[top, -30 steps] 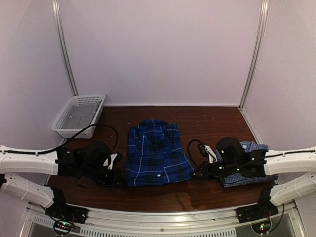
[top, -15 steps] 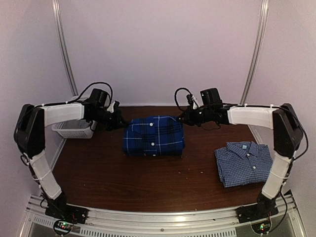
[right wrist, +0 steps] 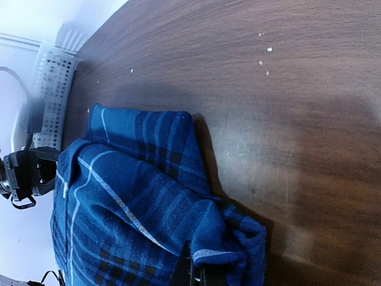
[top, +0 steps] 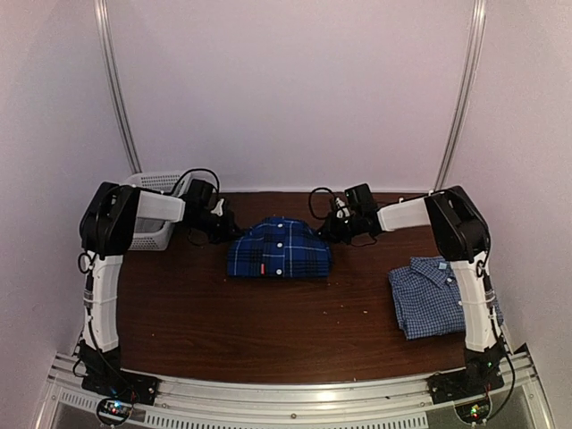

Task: Fold and stack the long sleeve shirts
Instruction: Fold the 2/3-rectangle-folded shirt at the center of the board.

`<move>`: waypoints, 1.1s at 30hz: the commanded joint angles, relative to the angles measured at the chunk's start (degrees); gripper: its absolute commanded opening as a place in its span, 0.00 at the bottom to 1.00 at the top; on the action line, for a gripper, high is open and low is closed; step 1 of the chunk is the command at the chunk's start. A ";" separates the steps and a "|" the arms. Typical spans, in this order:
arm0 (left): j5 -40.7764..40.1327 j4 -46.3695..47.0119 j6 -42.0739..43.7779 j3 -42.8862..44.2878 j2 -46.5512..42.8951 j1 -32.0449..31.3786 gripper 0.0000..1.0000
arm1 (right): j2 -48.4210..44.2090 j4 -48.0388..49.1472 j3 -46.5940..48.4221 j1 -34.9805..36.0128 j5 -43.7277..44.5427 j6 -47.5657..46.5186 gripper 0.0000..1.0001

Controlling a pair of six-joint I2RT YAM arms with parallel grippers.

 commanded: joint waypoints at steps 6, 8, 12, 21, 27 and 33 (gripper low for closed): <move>0.08 12.46 -2.83 -30.00 -23.72 -4.50 0.00 | -19.74 6.71 -28.44 3.33 -0.43 -1.81 0.00; -1.15 12.08 -2.46 -35.54 -29.05 -5.20 0.00 | -25.59 7.65 -33.87 3.53 0.86 -1.54 0.00; -2.57 11.22 -1.48 -40.52 -36.06 -5.29 0.00 | -33.43 7.32 -38.86 3.49 3.77 -1.49 0.00; -3.93 7.79 1.34 -35.47 -31.15 -3.74 0.00 | -30.07 4.67 -34.07 2.05 5.20 -2.85 0.00; -5.38 4.29 4.59 -26.65 -25.04 -1.85 0.24 | -25.91 0.69 -27.82 -0.04 6.51 -4.72 0.17; -9.15 0.55 6.84 -24.97 -28.09 -1.73 0.56 | -31.30 -4.86 -26.36 1.57 11.75 -7.74 0.44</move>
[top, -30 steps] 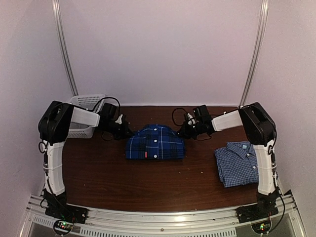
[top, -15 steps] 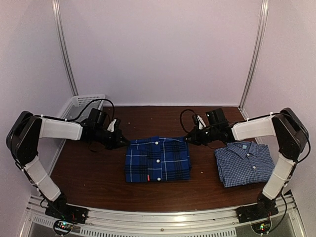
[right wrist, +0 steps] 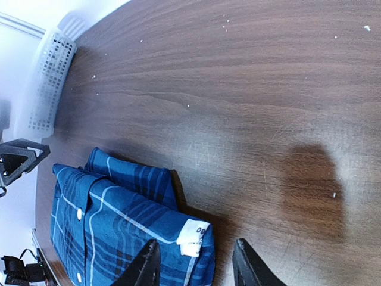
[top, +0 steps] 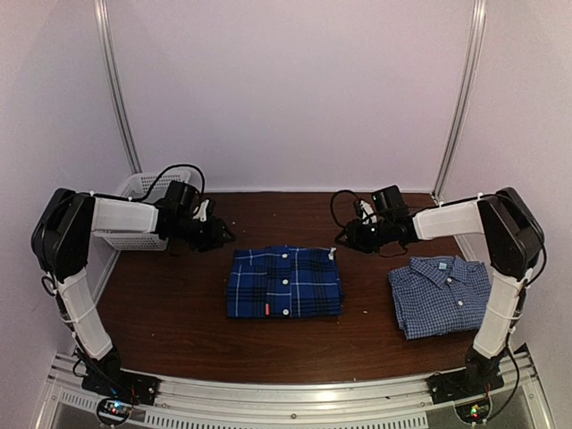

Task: Fold and stack the long sleeve shirts
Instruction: Fold the 2/3-rectangle-folded shirt at the center of the board, then smooth out the square-folded shirt at the center of the board.

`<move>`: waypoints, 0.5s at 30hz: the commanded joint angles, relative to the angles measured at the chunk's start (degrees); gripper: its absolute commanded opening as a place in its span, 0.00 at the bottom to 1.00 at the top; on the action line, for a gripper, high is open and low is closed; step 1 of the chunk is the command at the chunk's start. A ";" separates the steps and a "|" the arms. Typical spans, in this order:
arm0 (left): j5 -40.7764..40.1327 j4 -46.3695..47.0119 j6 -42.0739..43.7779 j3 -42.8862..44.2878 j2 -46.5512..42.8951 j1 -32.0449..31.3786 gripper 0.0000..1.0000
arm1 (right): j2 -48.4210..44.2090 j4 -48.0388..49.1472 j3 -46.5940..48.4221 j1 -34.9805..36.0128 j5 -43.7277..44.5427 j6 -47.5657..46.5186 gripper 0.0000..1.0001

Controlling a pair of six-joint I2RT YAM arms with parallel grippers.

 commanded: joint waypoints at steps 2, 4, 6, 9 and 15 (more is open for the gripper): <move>-3.89 -3.14 2.78 0.16 -4.89 -0.44 0.54 | -6.78 -5.83 1.22 2.80 6.14 -3.61 0.44; -4.69 -4.04 2.81 -0.78 -7.00 -2.07 0.49 | -8.36 -6.38 1.01 5.31 7.18 -4.03 0.43; -5.82 -4.91 2.11 -1.74 -8.40 -4.57 0.39 | -8.60 -6.91 1.42 8.77 7.80 -4.27 0.42; -7.37 -4.90 0.24 -2.96 -9.88 -8.83 0.28 | -7.25 -7.28 3.11 13.04 8.68 -4.39 0.39; -6.37 -3.09 -1.75 -0.70 -5.02 -14.79 0.15 | 0.18 -8.45 9.29 17.55 8.70 -4.94 0.32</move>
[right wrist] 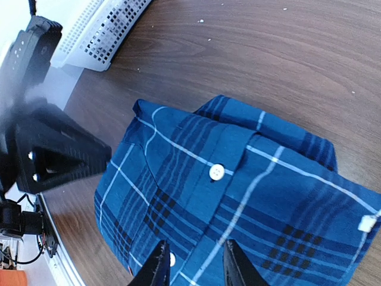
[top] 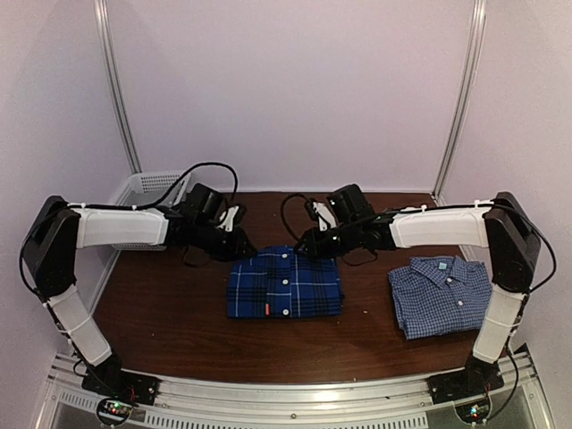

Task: Fold and stack the long sleeve shirts
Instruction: Smooth out the square-folded shirt at the center of the board.

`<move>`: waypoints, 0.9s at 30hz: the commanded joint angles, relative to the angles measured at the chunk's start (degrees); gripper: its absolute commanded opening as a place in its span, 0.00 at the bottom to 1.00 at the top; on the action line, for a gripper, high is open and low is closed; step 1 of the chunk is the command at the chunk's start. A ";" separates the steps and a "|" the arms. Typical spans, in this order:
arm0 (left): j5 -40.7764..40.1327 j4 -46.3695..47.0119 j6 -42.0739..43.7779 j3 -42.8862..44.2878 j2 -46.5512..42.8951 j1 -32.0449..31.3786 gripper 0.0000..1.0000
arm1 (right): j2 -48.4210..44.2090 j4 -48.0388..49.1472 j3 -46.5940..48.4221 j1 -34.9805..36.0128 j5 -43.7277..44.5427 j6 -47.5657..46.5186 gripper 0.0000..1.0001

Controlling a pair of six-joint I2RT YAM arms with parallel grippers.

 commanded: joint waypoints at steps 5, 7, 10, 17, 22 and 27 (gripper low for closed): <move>-1.18 0.54 -0.34 5.79 9.51 -1.90 0.13 | 12.35 -4.15 9.73 0.34 2.69 -2.41 0.28; -2.05 -1.14 0.96 9.08 12.66 -1.80 0.13 | 15.13 -4.91 12.32 -0.55 3.18 -2.65 0.28; -3.02 -2.70 2.31 13.01 18.01 -0.67 0.13 | 18.57 -4.87 14.30 -2.73 2.06 -2.12 0.28; -3.29 -2.95 2.65 16.11 24.06 2.84 0.13 | 23.41 -3.60 15.75 -6.58 -2.49 0.30 0.29; -3.93 -2.87 2.49 15.24 24.81 4.55 0.13 | 23.37 -1.25 14.11 -9.19 -6.25 2.29 0.32; -4.17 -2.76 3.03 14.82 24.98 6.85 0.13 | 23.67 -0.39 13.44 -11.63 -8.87 3.13 0.34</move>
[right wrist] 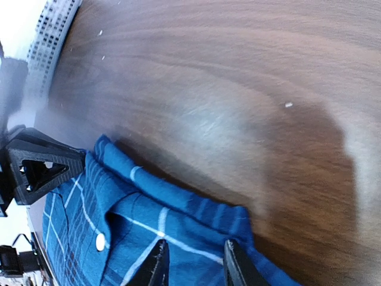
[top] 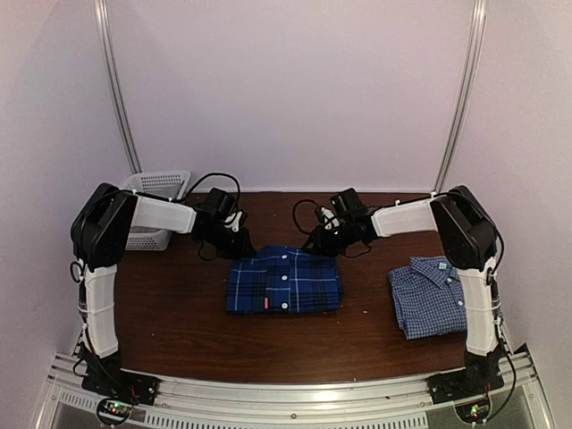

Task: Fold and stack the long sleeve shirts
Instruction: Smooth out the square-folded shirt at the center of the board.

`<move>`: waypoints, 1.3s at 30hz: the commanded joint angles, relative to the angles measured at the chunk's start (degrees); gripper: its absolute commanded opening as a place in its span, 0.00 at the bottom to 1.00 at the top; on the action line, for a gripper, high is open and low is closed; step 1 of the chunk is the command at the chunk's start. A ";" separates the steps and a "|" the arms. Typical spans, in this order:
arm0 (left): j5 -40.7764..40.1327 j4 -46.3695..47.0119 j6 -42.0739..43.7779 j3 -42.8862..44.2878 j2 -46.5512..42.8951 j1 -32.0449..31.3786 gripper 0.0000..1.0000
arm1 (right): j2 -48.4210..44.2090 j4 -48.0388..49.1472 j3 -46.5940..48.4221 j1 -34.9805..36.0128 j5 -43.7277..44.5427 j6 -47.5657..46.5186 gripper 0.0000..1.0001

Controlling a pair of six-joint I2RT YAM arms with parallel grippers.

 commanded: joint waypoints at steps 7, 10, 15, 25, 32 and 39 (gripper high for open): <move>-3.57 -2.10 2.70 1.13 2.63 5.54 0.14 | 1.95 2.35 -3.30 -4.12 -3.96 2.25 0.36; -4.08 -4.29 4.17 3.39 3.12 5.61 0.14 | 1.79 1.86 -3.41 -4.23 -3.39 1.78 0.37; -5.64 -7.06 5.67 5.81 0.38 5.61 0.14 | -1.55 -1.00 -2.76 -4.43 0.71 -0.04 0.39; -4.93 -8.18 4.98 -0.05 -11.37 5.29 0.19 | -12.92 -7.80 -3.92 -3.92 12.25 -5.95 0.44; -1.14 -5.10 2.24 -11.86 -21.61 3.45 0.28 | -22.93 -6.60 -14.15 0.80 11.93 -5.50 0.39; 3.17 -0.46 -2.16 -23.69 -29.12 2.59 0.31 | -31.09 -3.11 -25.86 10.86 12.67 -0.85 0.36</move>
